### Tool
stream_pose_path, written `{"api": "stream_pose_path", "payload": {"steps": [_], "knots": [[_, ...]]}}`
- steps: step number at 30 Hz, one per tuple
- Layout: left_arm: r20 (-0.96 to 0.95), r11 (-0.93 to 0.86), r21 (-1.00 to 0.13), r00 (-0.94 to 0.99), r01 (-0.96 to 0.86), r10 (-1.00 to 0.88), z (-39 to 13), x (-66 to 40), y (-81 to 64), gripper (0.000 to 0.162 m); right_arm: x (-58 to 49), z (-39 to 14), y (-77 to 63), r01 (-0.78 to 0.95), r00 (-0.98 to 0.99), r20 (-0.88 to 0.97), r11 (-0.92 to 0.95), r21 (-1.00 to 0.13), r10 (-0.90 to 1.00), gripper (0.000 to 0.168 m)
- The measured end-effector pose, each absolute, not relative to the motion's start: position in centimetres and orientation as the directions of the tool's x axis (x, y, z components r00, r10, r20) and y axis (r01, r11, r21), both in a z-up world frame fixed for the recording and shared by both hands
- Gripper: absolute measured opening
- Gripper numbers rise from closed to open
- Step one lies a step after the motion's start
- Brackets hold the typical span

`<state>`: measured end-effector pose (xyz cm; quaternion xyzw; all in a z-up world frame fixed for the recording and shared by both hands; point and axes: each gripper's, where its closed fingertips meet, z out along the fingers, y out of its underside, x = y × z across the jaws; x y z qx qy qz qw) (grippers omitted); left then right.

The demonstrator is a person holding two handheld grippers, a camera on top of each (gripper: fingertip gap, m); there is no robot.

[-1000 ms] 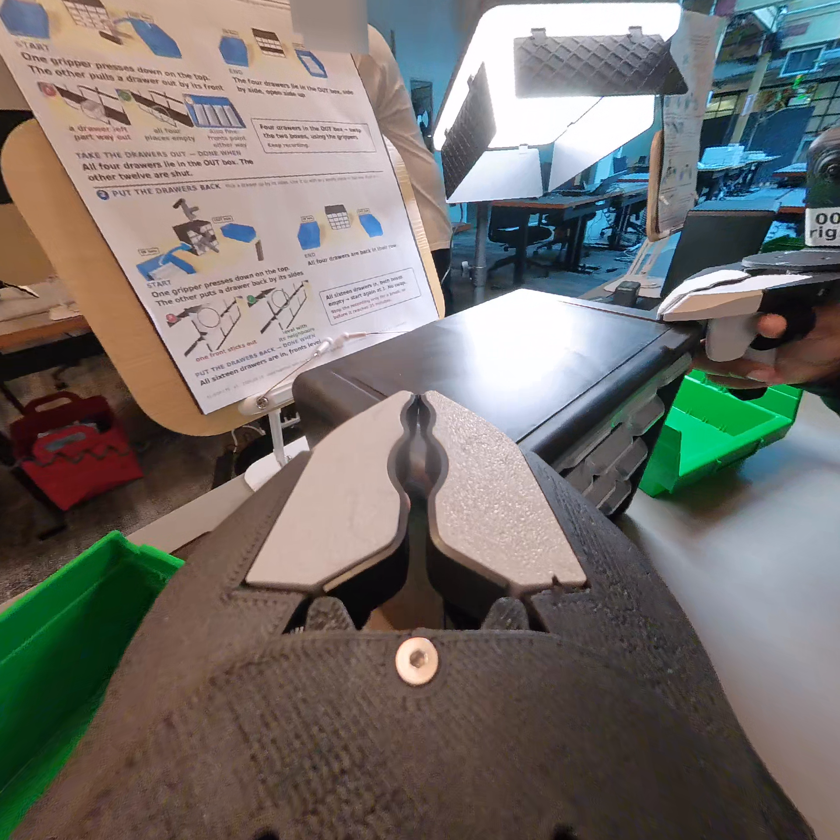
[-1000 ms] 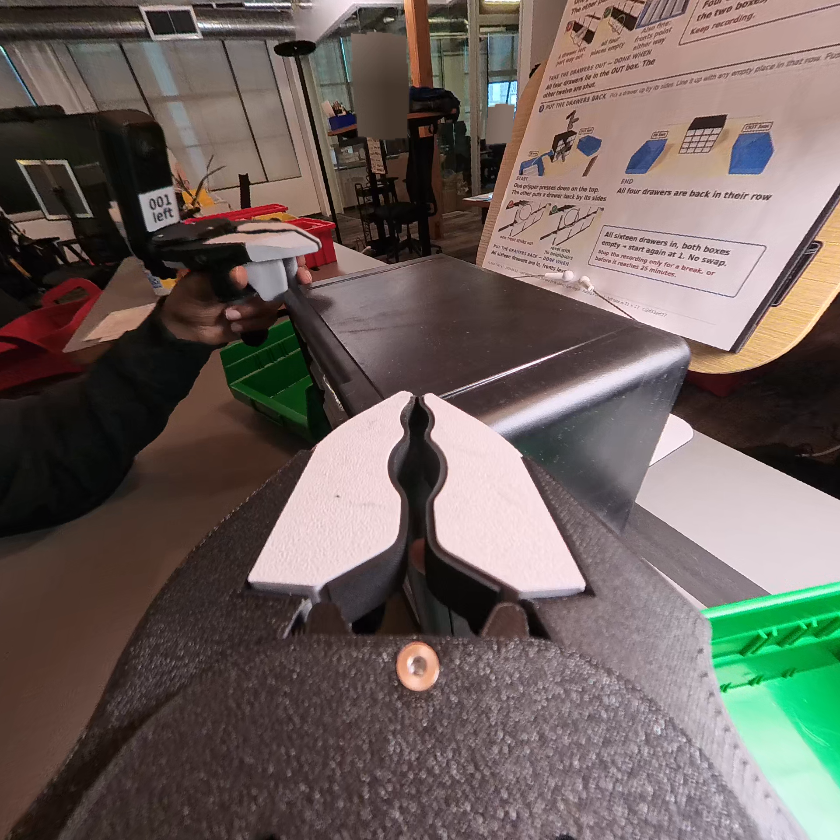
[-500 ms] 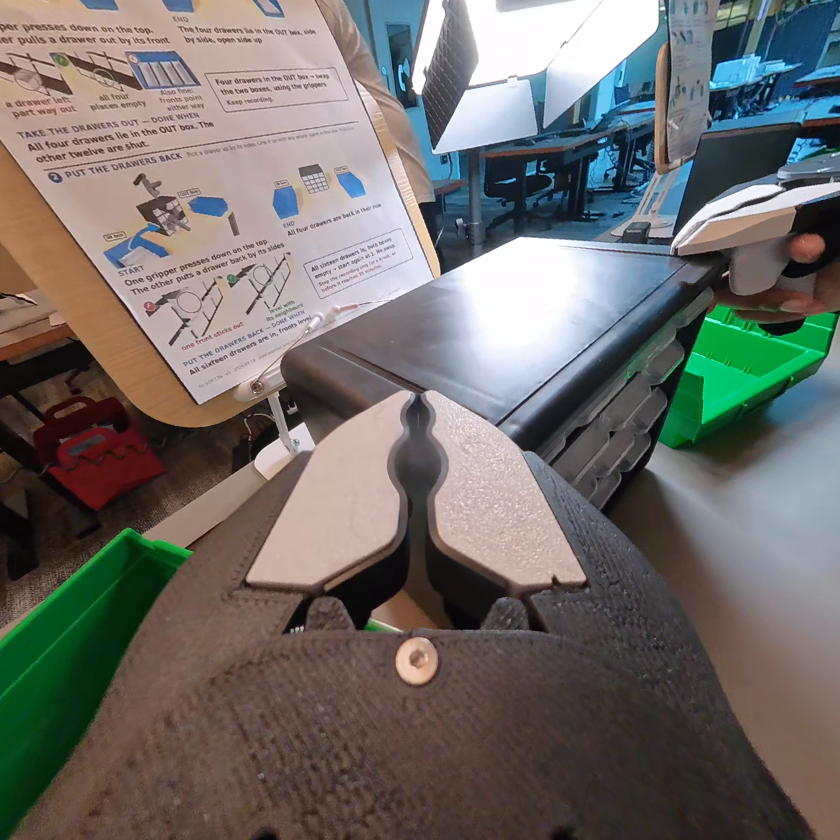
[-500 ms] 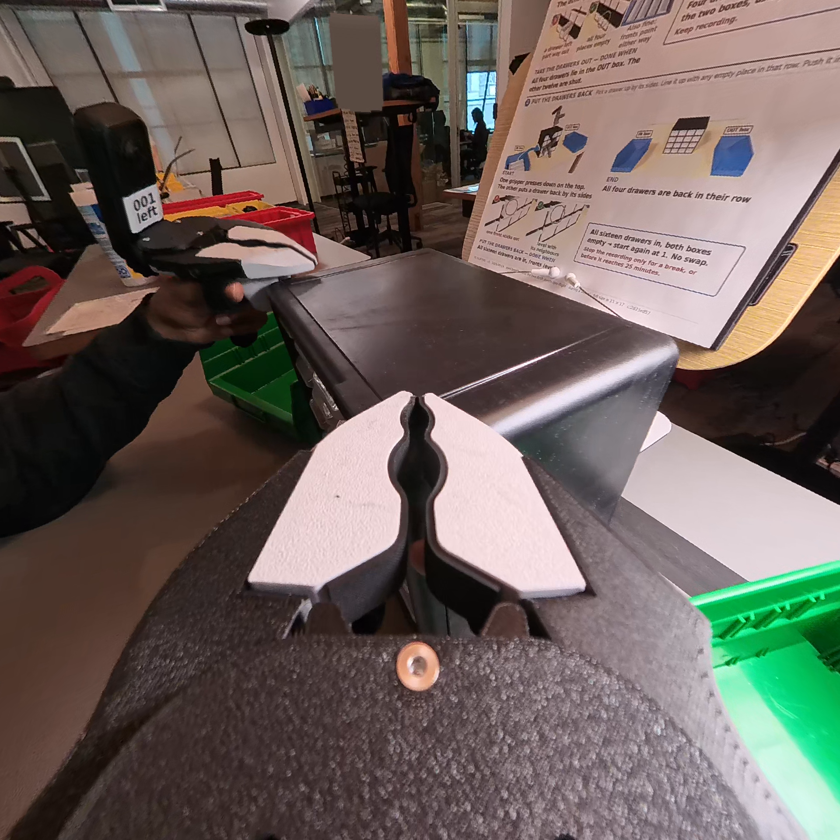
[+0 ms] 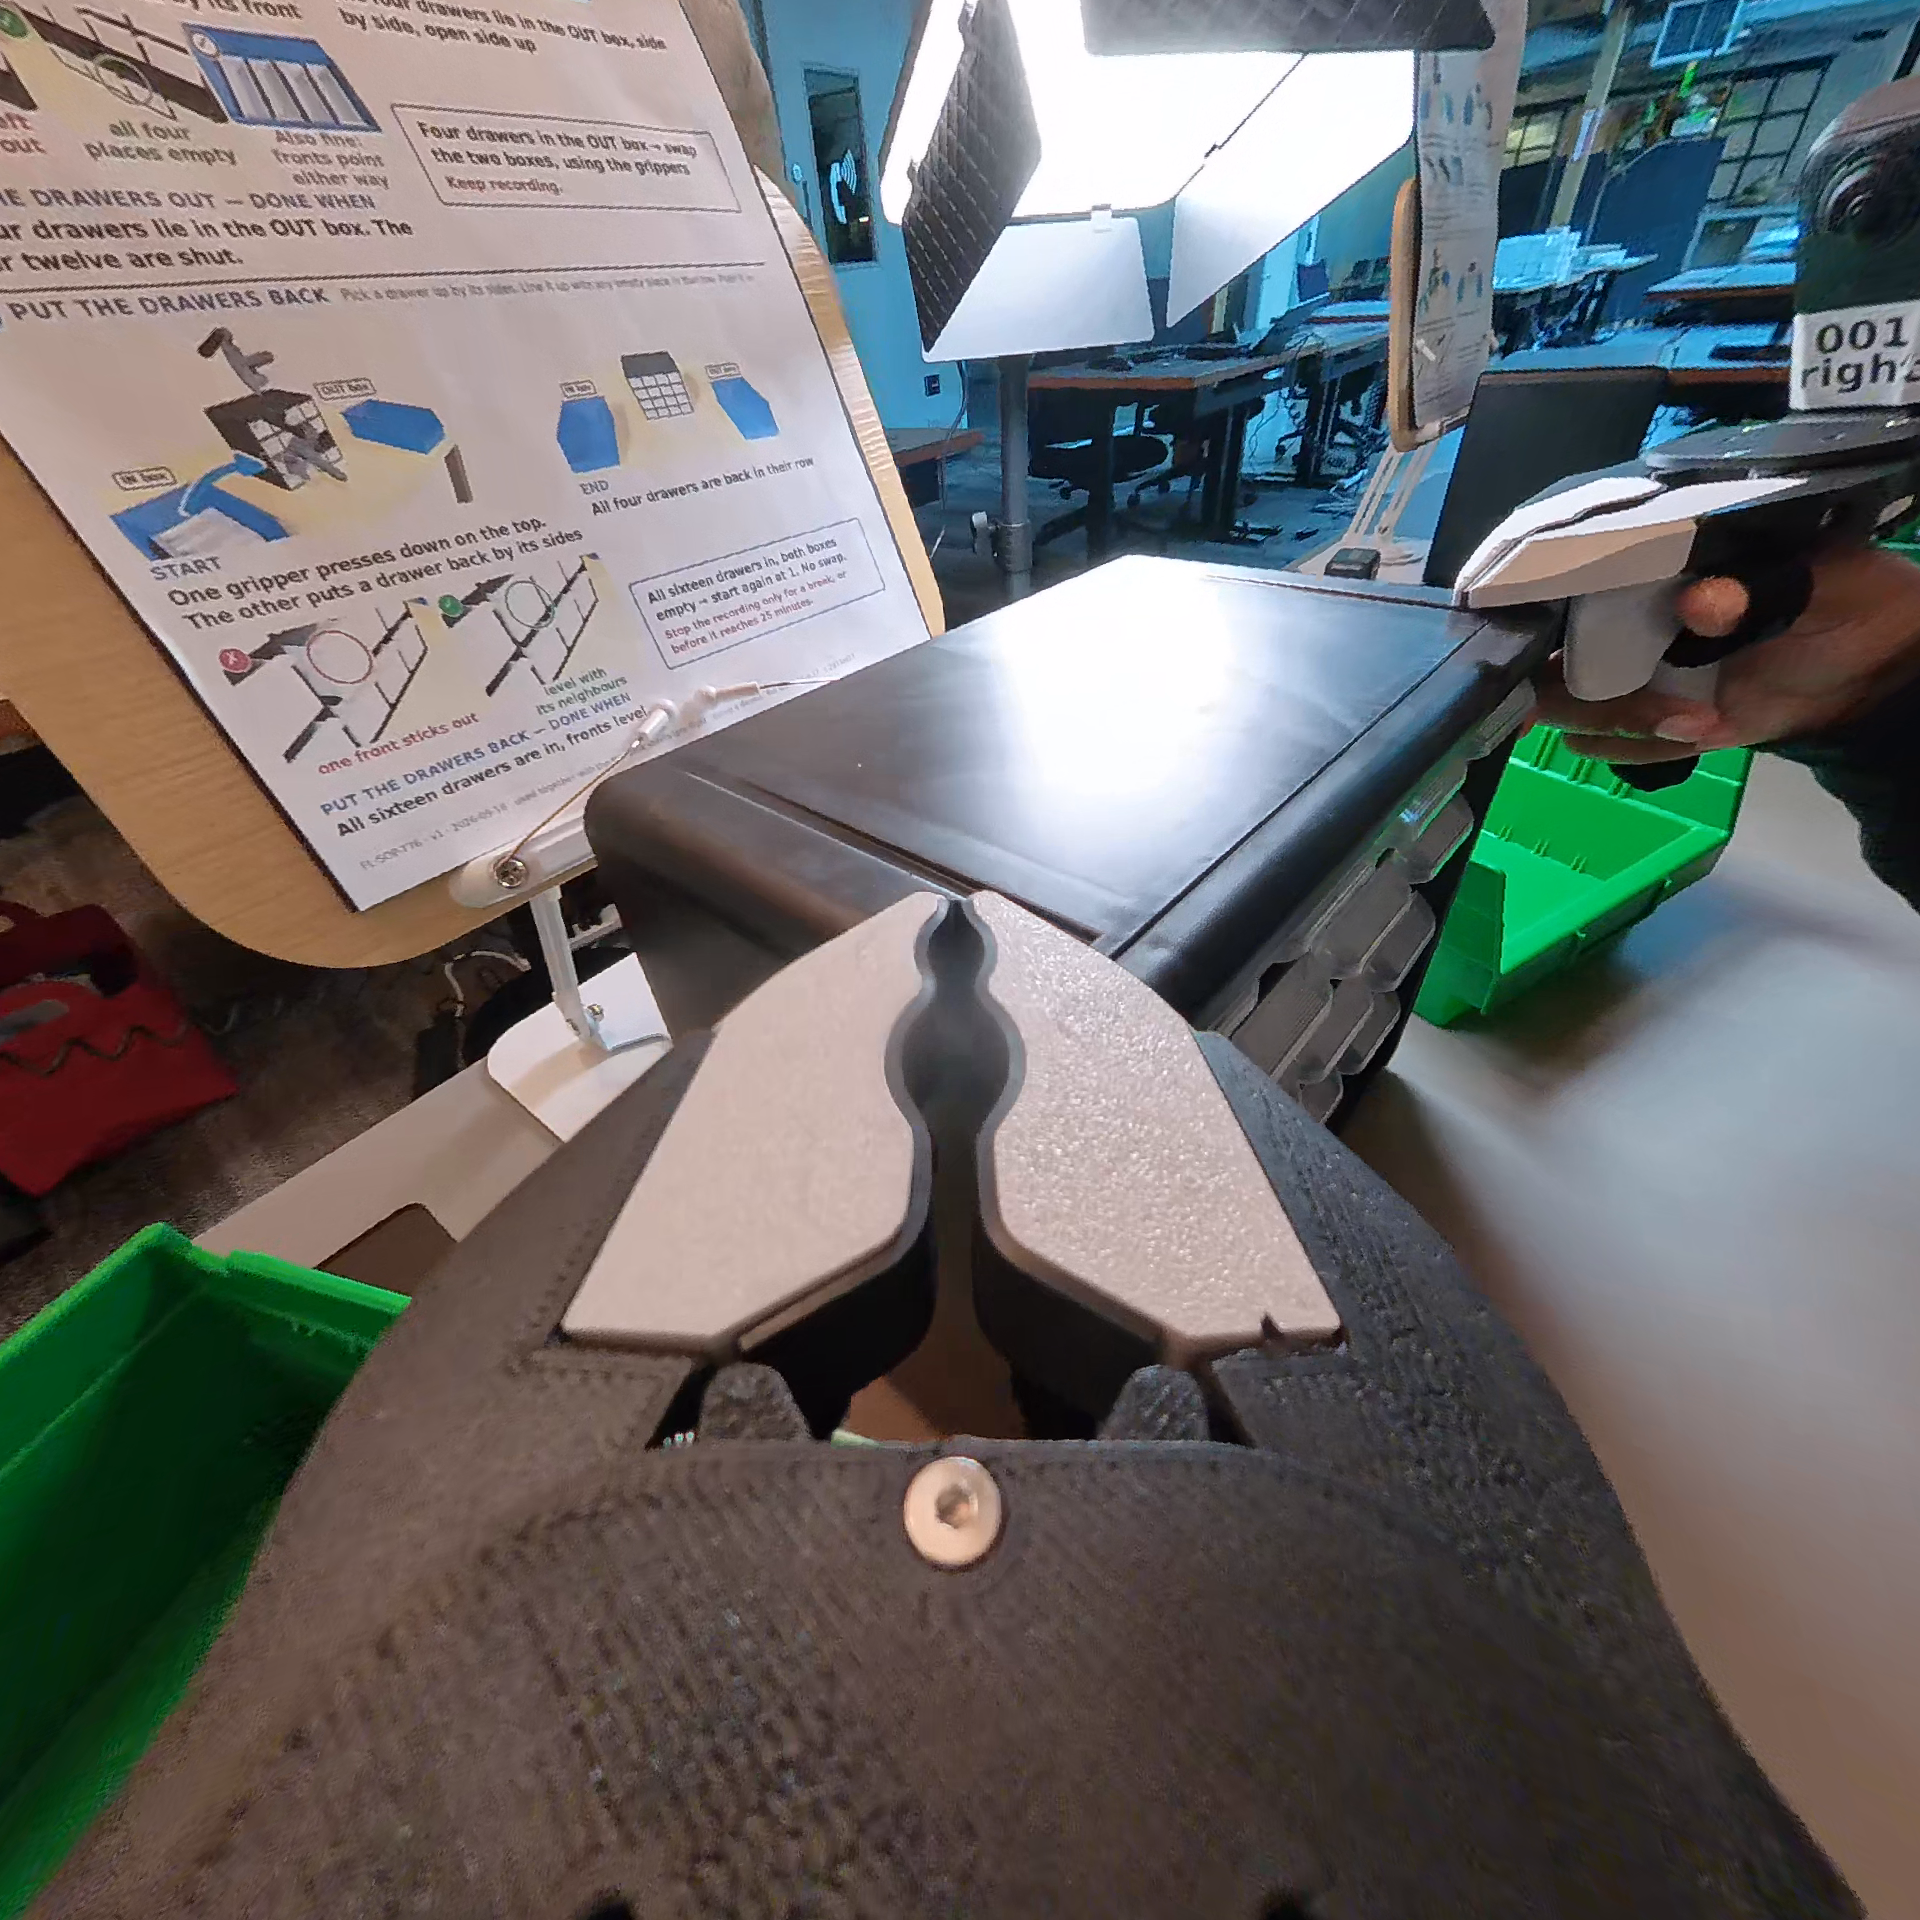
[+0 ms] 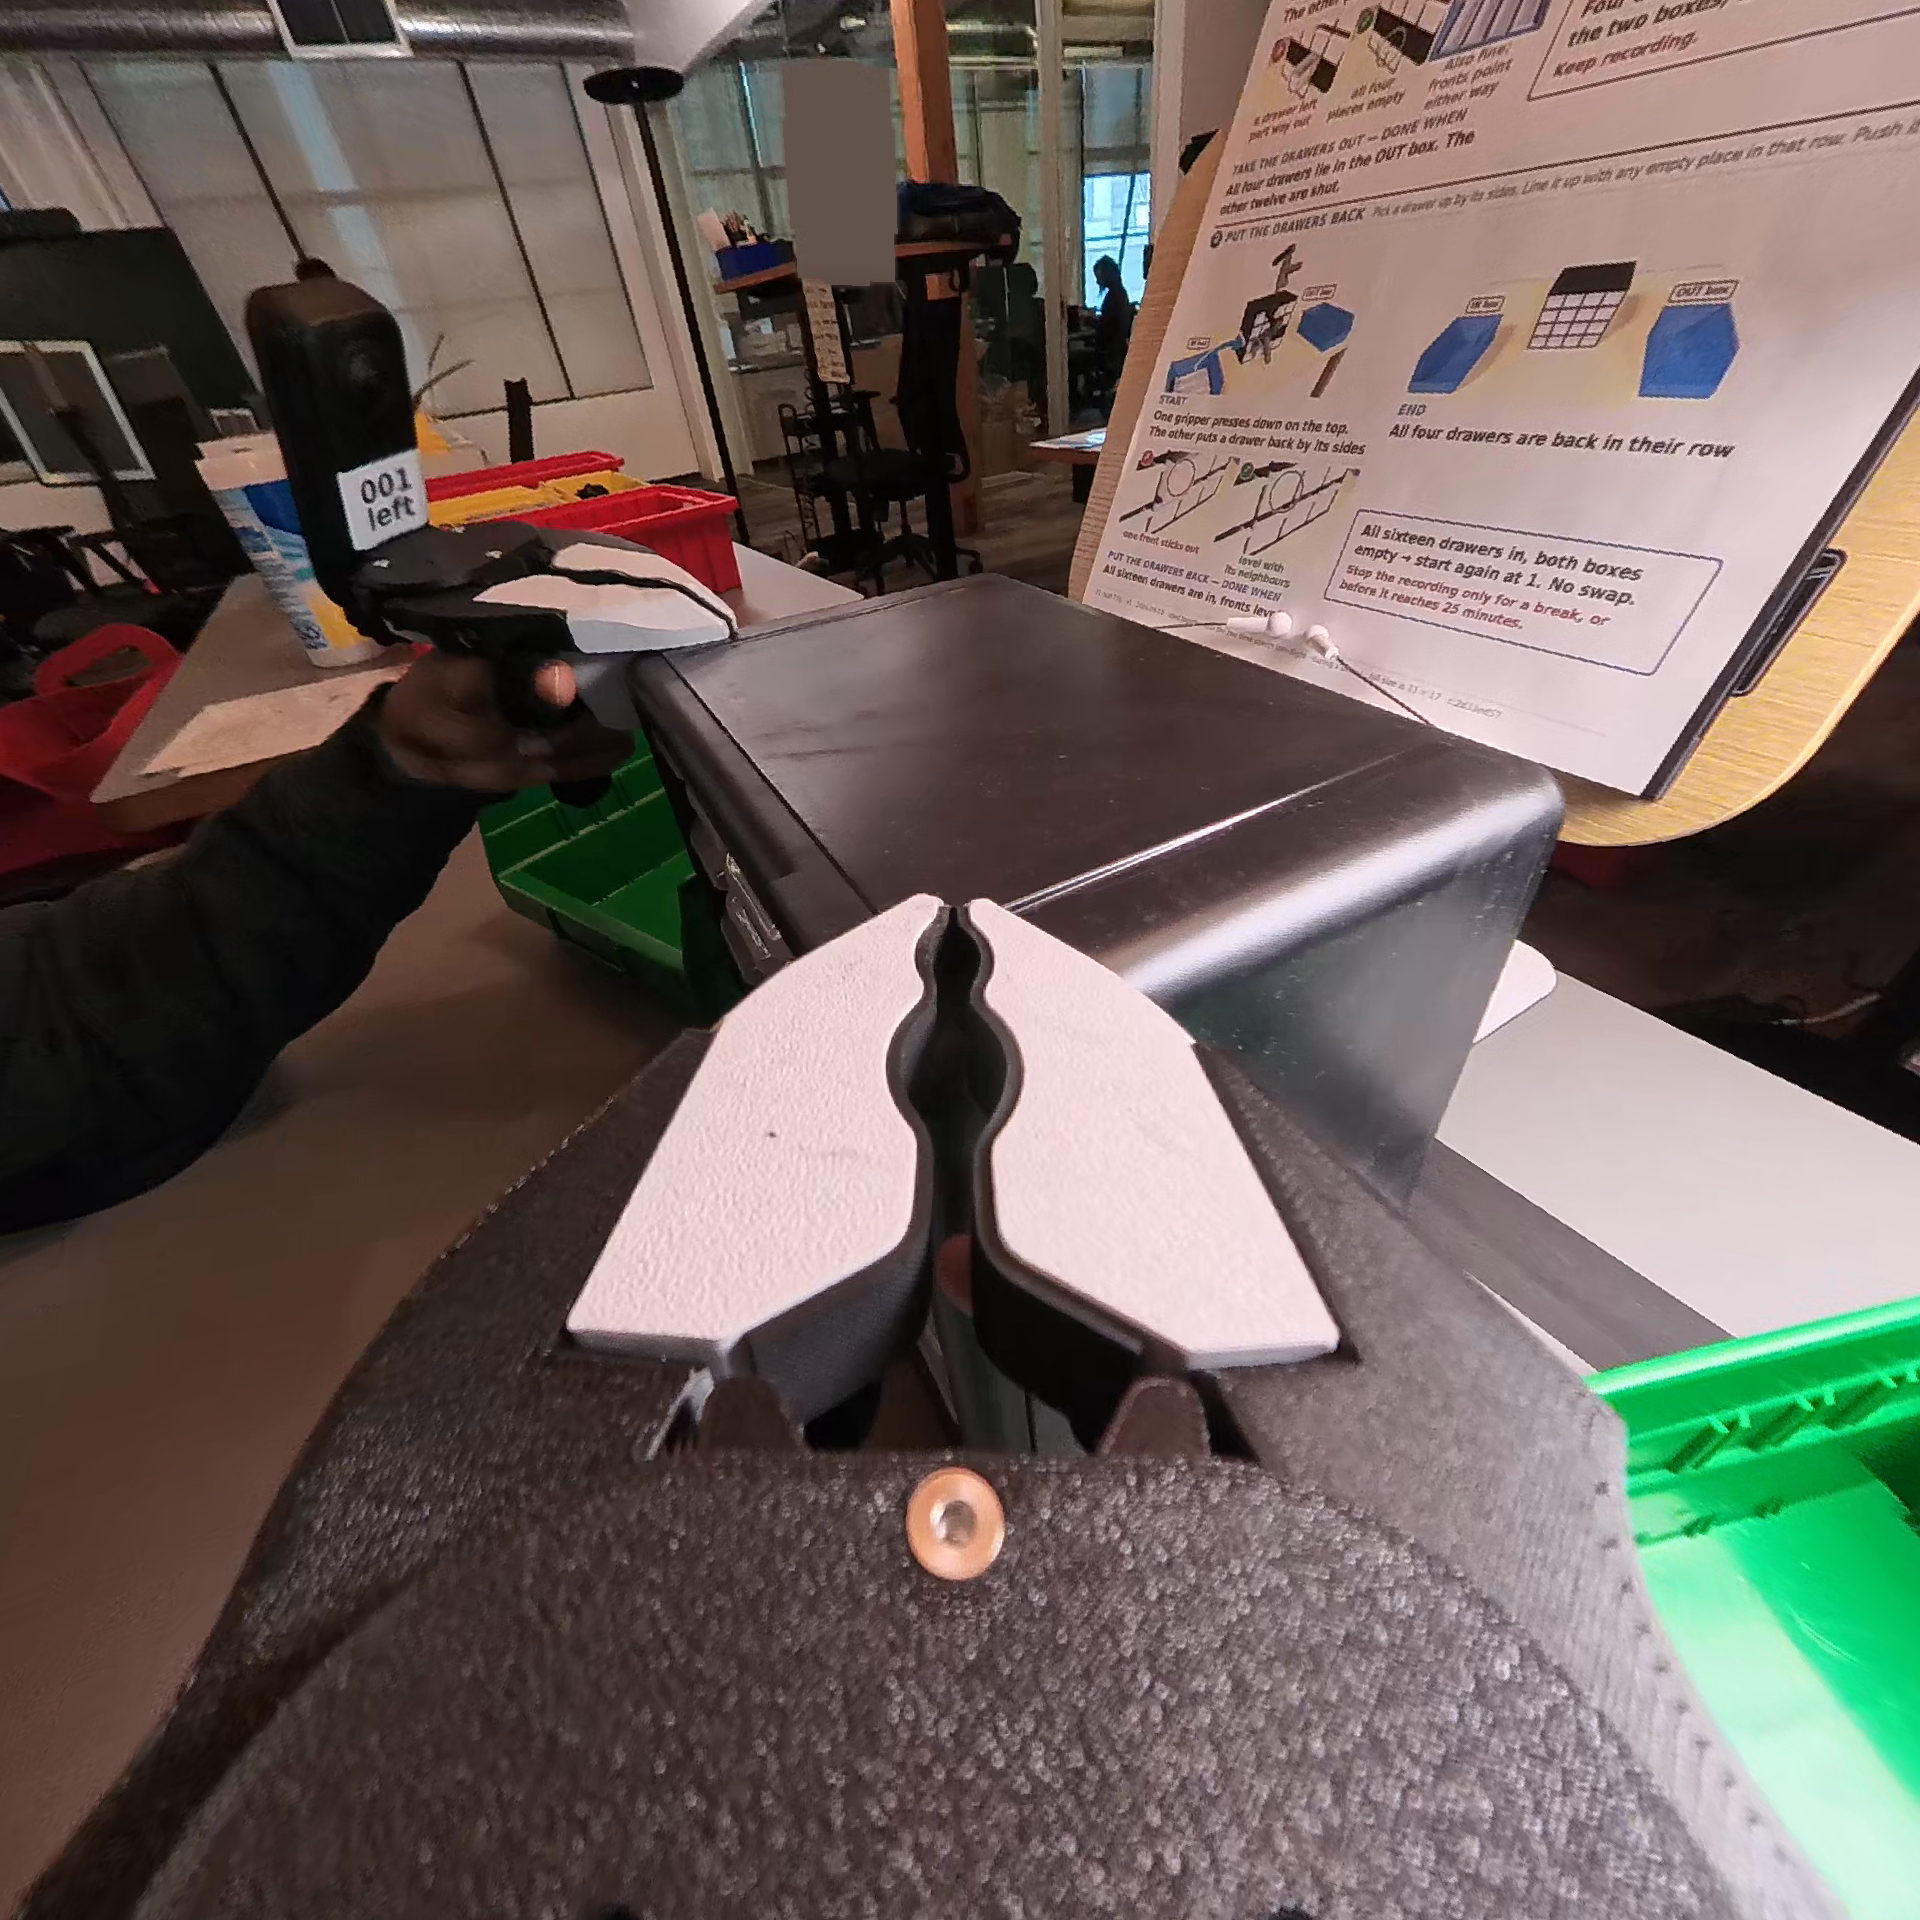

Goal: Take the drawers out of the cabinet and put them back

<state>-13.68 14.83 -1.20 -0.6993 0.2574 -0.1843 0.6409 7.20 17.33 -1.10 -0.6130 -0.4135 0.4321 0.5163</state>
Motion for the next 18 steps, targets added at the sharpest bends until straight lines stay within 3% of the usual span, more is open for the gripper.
{"api": "stream_pose_path", "payload": {"steps": [10,18], "knots": [[-0.051,-0.05,-0.992,0.736,-0.114,-0.675,-1.2,-12.6,13.7,0.0,7.1,-1.1,17.4,0.04,0.286,-0.115,-0.131,-0.991,0.951,0.0],[-0.104,-0.02,-0.988,0.77,-0.15,-0.63,-1.0,-13.0,14.1,0.0,7.1,-1.1,17.4,0.03,0.284,-0.12,-0.134,-0.991,0.951,0.0]]}}
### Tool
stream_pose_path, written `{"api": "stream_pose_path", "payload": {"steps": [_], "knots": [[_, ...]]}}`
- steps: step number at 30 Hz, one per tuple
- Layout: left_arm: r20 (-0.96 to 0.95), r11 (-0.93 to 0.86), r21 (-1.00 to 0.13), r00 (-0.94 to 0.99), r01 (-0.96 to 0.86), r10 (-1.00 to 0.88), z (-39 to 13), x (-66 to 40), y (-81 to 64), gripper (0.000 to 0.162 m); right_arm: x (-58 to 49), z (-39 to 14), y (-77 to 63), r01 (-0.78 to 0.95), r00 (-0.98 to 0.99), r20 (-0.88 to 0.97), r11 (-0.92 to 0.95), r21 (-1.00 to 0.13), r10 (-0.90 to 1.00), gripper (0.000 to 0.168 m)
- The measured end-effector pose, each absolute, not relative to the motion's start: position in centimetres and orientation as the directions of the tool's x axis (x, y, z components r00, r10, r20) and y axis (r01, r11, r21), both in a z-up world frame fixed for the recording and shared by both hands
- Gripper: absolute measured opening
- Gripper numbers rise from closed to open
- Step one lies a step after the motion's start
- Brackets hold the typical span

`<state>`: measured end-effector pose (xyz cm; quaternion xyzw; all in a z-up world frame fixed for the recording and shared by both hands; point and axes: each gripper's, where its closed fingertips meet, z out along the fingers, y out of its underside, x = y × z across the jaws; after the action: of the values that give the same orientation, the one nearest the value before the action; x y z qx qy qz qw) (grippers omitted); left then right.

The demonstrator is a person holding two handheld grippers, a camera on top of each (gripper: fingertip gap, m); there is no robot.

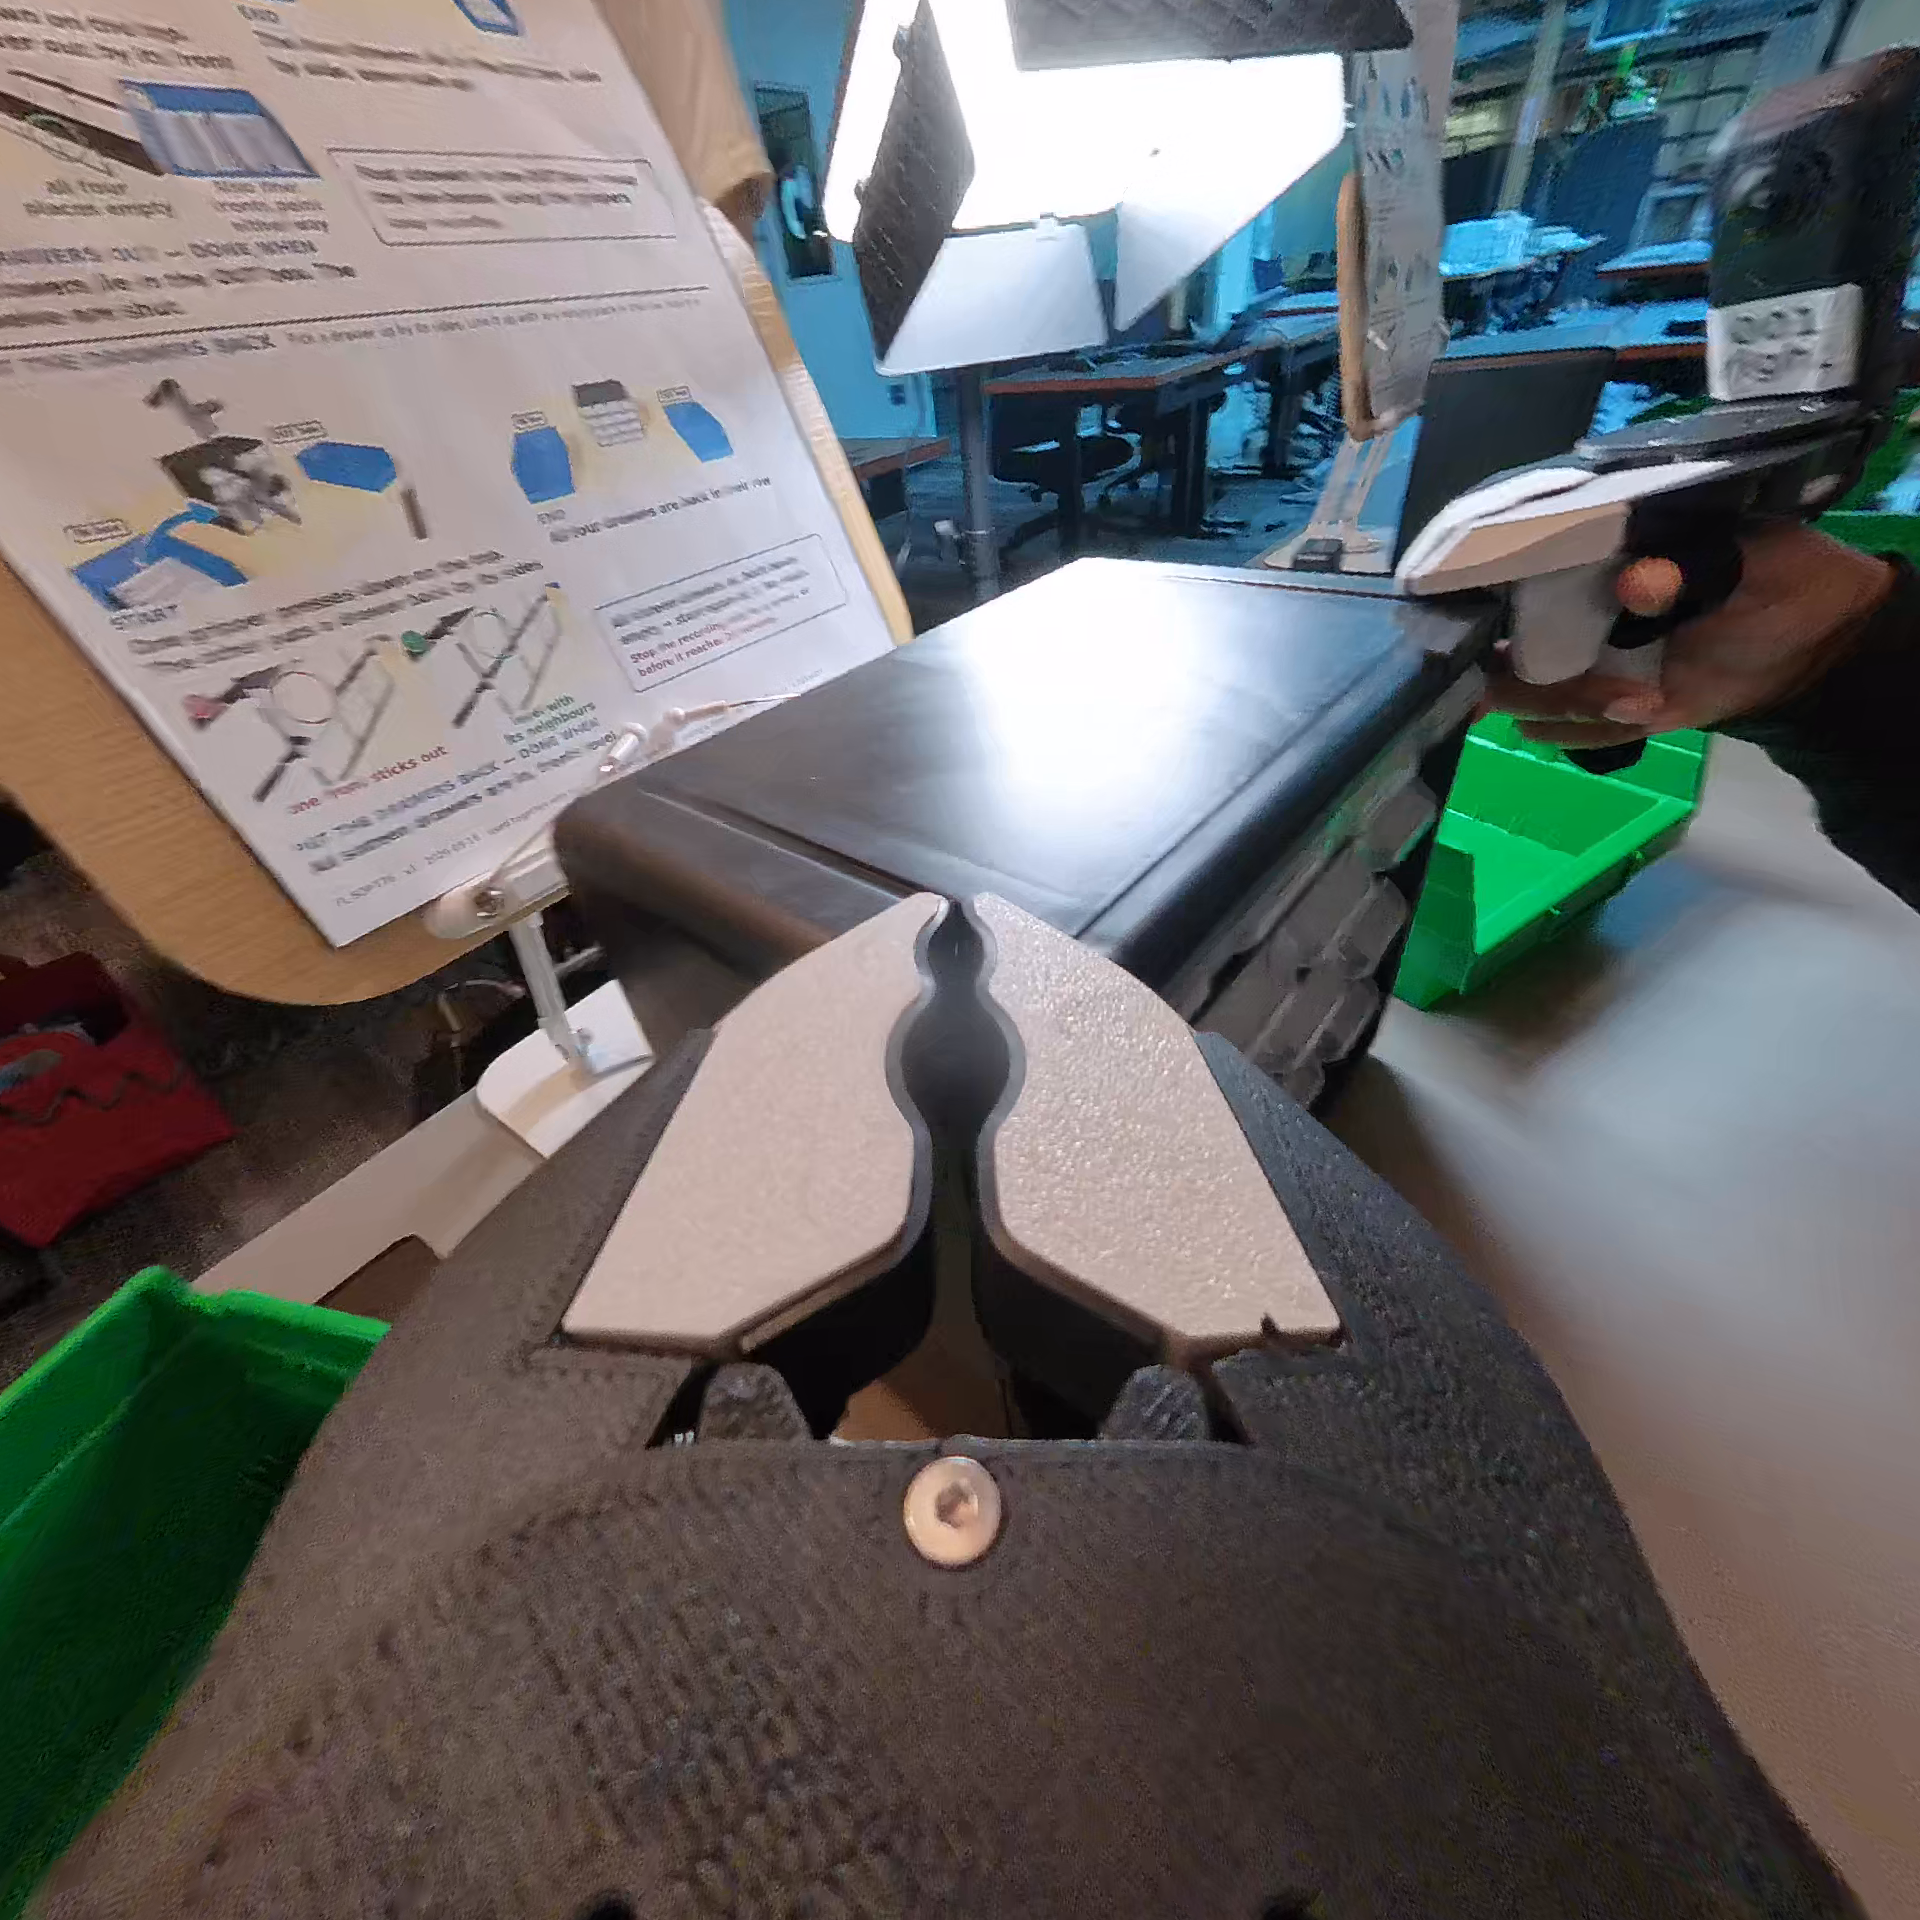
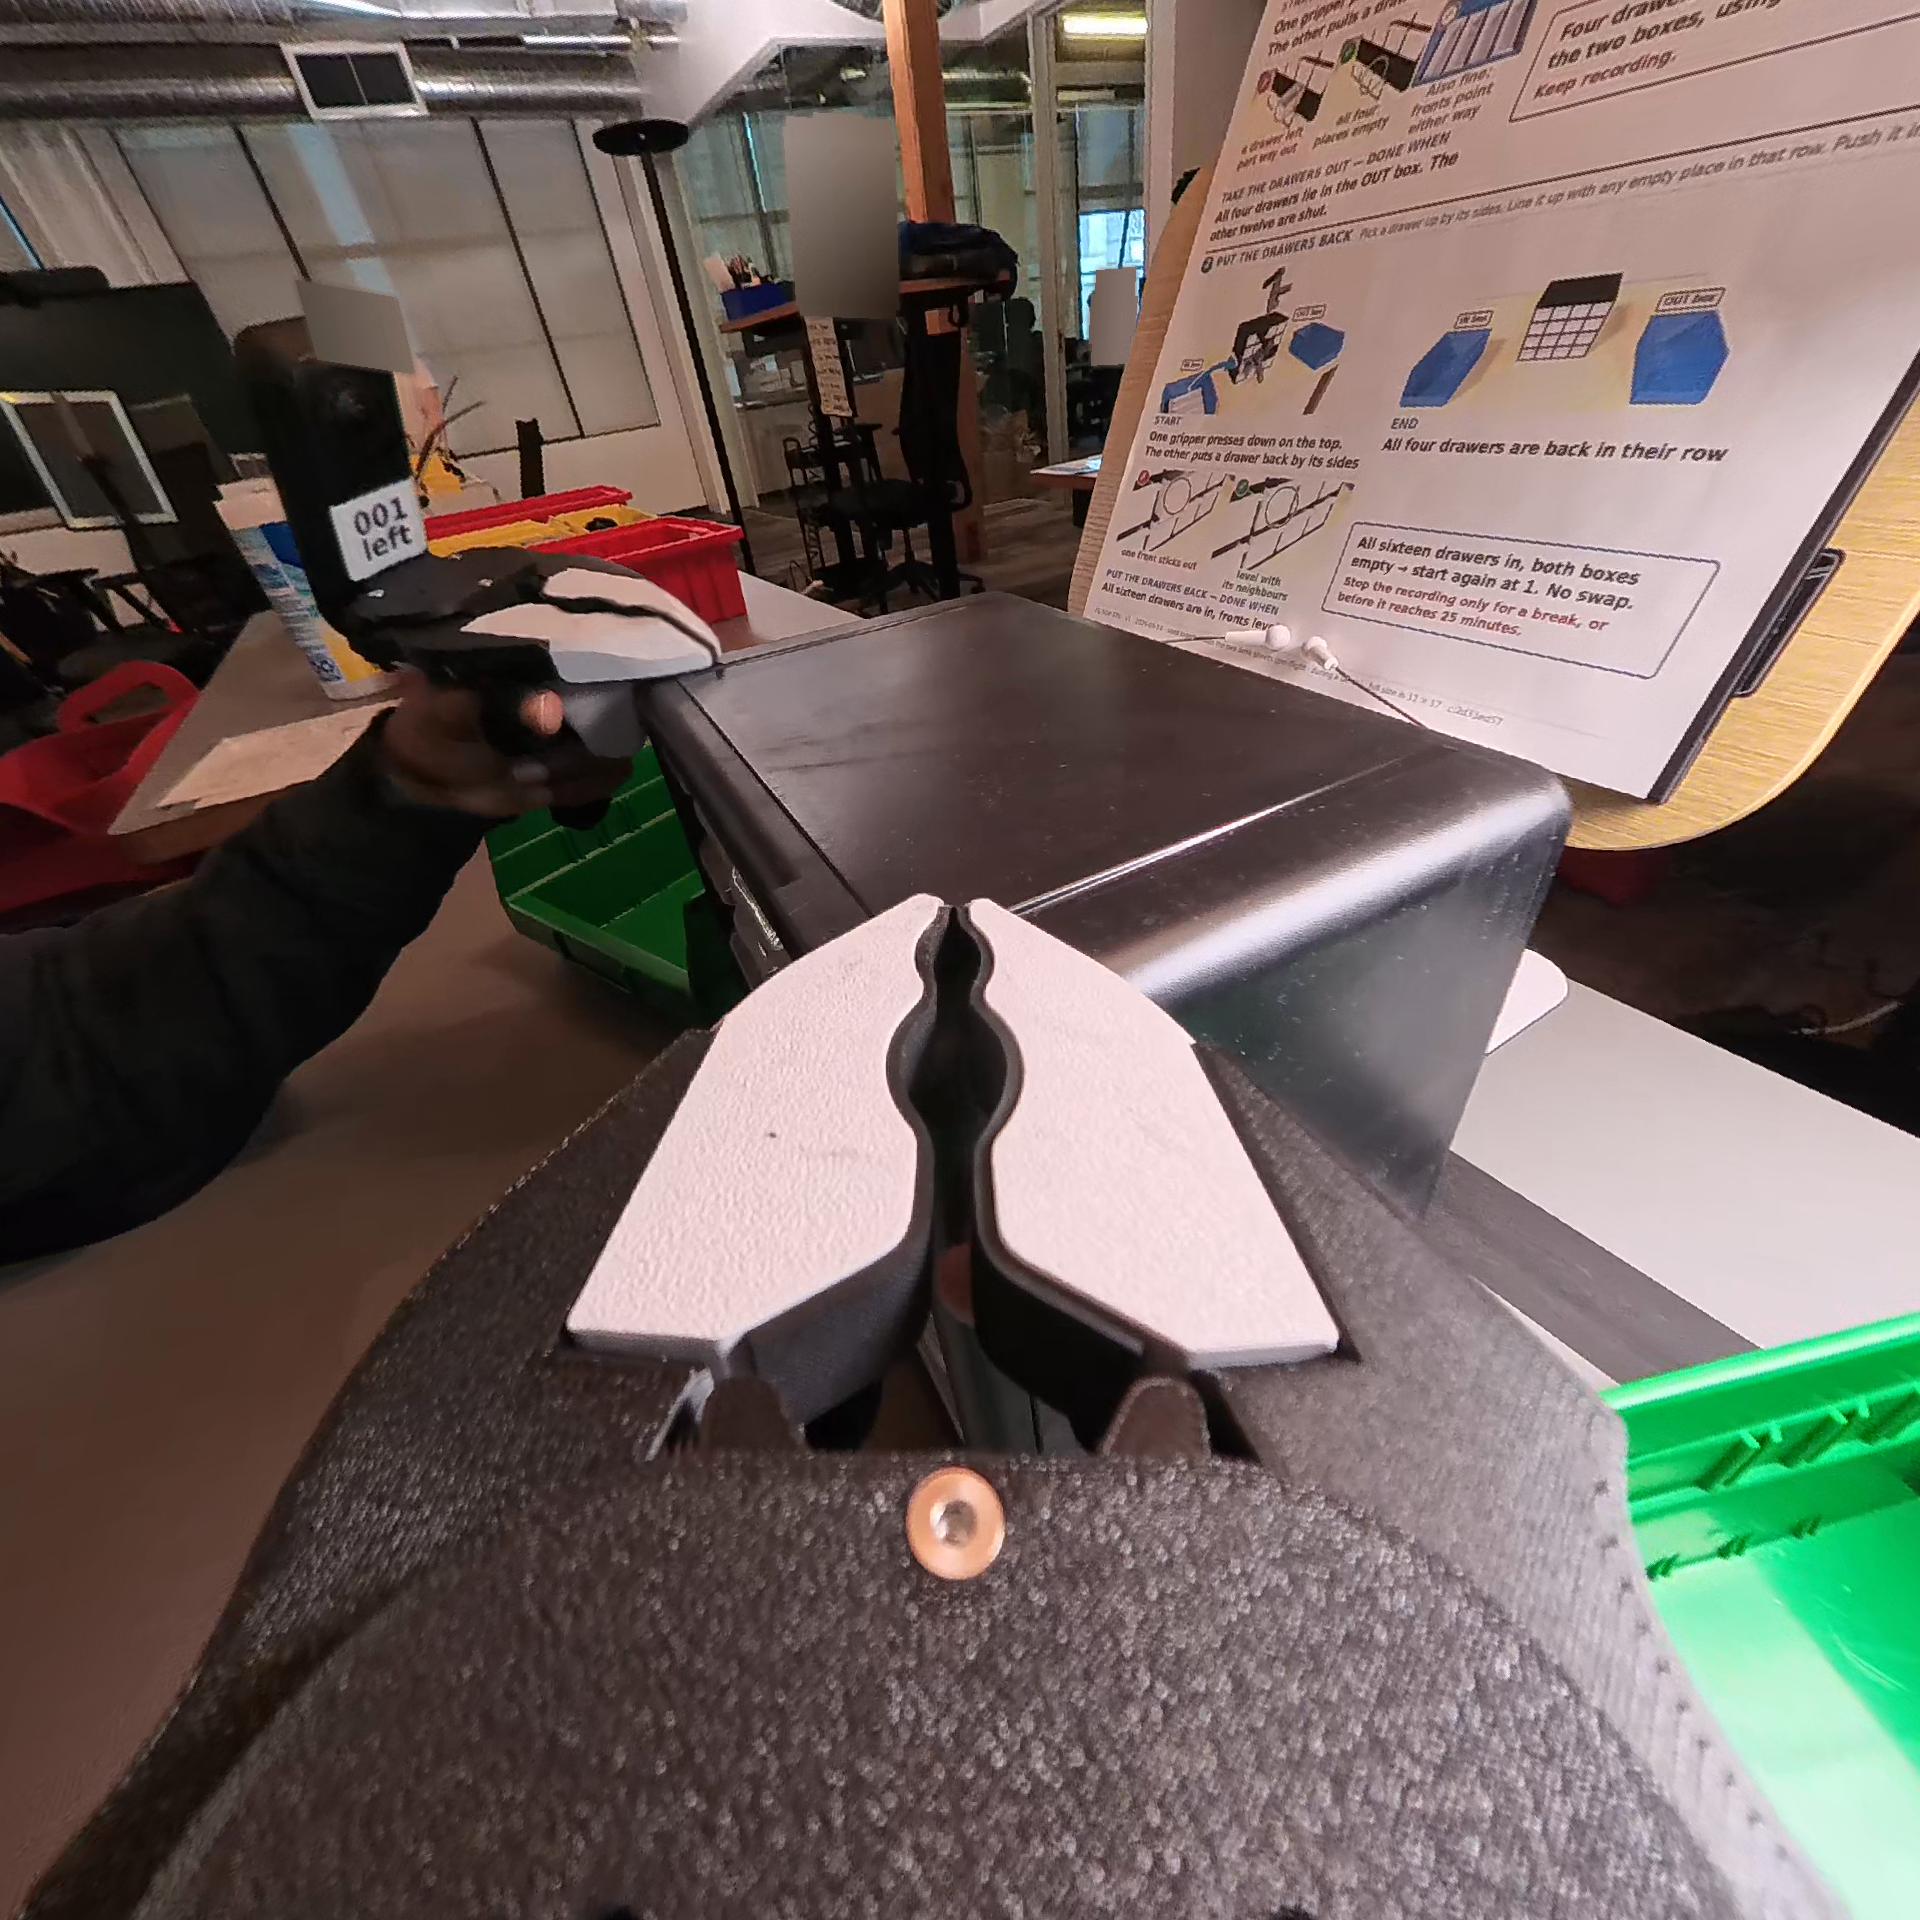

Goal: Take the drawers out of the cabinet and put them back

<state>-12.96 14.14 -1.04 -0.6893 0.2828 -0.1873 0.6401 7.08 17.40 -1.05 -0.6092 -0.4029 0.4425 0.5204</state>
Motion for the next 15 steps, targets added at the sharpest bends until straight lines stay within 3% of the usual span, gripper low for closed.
{"api": "stream_pose_path", "payload": {"steps": [15], "knots": [[-0.22,-0.057,-0.942,0.739,-0.33,-0.637,-1.24,-13.47,15.1,0.0,7.03,-1.17,17.42,0.073,0.324,-0.071,-0.1,-0.992,0.943,0.0]]}}
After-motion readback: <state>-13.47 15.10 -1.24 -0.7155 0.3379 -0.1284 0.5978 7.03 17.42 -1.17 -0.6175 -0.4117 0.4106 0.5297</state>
